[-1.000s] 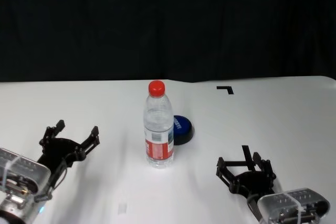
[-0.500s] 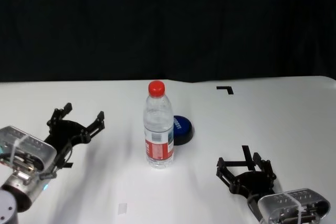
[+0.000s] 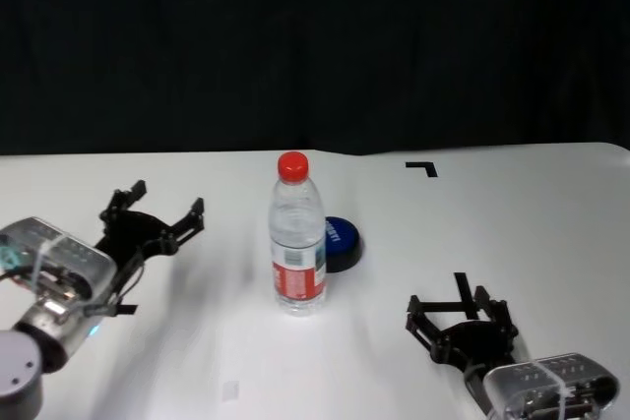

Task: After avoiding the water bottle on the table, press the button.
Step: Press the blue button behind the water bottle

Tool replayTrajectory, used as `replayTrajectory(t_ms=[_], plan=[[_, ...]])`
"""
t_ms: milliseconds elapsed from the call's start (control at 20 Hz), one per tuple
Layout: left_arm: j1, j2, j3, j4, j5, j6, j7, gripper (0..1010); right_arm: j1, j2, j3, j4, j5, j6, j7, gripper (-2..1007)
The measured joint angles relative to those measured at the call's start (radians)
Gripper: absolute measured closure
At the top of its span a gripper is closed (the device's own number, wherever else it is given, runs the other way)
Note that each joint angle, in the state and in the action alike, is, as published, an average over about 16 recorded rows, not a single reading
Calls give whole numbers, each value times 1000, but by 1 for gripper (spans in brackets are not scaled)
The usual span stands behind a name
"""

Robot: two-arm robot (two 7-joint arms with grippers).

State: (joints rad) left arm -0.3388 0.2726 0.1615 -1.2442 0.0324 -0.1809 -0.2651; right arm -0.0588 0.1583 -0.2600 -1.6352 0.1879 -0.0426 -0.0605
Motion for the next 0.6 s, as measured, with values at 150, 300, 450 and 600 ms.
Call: replayTrajectory(t_ms=[150,300,450,600], plan=[[-23,-3,11,28,-2,-11,-6,1,0,0,0,0,0,0,0,2],[-46,-7,23,56,-4,-21,-12,1,0,0,0,0,0,0,0,2],[-68,-12,36,84,-6,-33,-18,1,0,0,0,0,0,0,0,2],[-90,-17,48,113,-7,-44,-23,1,0,0,0,0,0,0,0,2]])
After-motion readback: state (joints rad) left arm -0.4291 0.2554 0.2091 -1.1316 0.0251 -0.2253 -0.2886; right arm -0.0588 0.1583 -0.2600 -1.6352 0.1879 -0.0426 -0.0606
